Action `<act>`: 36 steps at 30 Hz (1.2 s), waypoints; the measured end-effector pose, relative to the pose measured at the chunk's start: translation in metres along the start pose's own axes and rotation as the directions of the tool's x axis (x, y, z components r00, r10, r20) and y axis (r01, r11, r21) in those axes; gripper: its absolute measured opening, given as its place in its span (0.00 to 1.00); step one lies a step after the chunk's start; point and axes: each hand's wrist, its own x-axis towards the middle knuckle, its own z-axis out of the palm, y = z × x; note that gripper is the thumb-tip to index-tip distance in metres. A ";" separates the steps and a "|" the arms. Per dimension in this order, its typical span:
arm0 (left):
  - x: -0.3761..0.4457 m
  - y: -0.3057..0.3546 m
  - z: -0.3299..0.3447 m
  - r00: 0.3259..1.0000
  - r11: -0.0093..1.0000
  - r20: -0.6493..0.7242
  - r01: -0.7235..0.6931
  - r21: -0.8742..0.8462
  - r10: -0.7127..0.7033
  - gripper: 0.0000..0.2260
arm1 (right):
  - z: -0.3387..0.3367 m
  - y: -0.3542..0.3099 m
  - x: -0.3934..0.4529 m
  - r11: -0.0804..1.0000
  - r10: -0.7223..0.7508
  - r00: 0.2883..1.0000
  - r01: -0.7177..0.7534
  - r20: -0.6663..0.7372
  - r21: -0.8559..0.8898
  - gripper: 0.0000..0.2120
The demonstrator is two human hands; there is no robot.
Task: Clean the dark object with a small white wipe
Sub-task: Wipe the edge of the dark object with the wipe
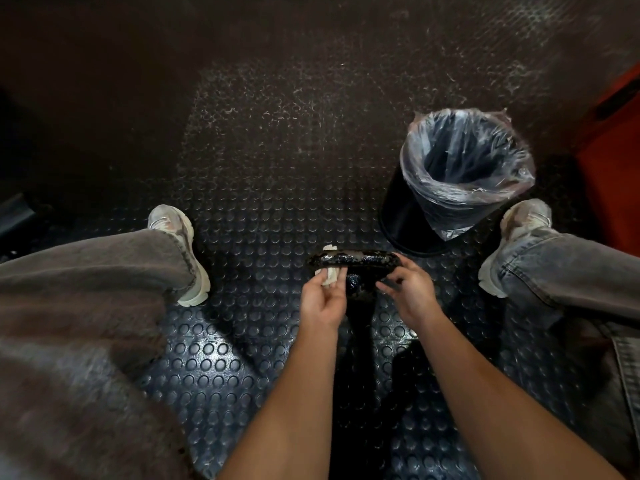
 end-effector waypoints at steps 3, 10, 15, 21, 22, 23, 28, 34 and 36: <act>-0.005 0.013 0.005 0.993 0.976 -0.108 0.061 0.209 -0.038 0.14 | 0.000 0.001 -0.001 1.000 0.000 1.000 0.000 0.002 0.001 0.23; 0.013 0.025 -0.006 0.983 0.983 -0.154 0.124 0.138 -0.102 0.18 | -0.001 0.001 0.001 1.000 0.006 1.000 -0.006 -0.004 -0.010 0.24; 0.009 0.006 0.005 0.979 0.704 -0.015 -0.137 0.697 0.204 0.05 | -0.001 0.000 -0.001 1.000 0.007 1.000 -0.007 -0.004 -0.006 0.23; 0.016 -0.002 -0.002 0.953 0.883 -0.025 -0.270 0.385 0.302 0.25 | 0.000 0.000 -0.001 1.000 0.007 1.000 -0.007 0.002 -0.011 0.24; 0.018 -0.002 -0.003 0.971 0.911 -0.054 -0.197 0.362 0.232 0.22 | 0.000 0.000 -0.001 1.000 0.007 1.000 -0.007 0.002 -0.010 0.23; 0.020 0.004 -0.004 0.975 0.949 -0.128 -0.140 0.284 0.182 0.17 | 0.000 0.000 -0.002 1.000 0.008 1.000 -0.008 0.004 -0.009 0.23; 0.008 0.021 -0.004 0.959 0.890 -0.214 -0.074 0.450 0.188 0.19 | 0.000 0.000 -0.002 1.000 0.010 1.000 -0.010 0.007 -0.009 0.24; 0.013 0.014 0.000 0.920 0.452 0.000 -0.193 0.871 0.393 0.15 | -0.001 0.001 0.000 1.000 0.017 1.000 -0.017 0.002 -0.003 0.25; 0.014 0.007 0.001 0.949 0.721 -0.023 -0.222 0.656 0.313 0.11 | -0.001 0.001 0.000 1.000 0.013 1.000 -0.013 0.001 -0.003 0.25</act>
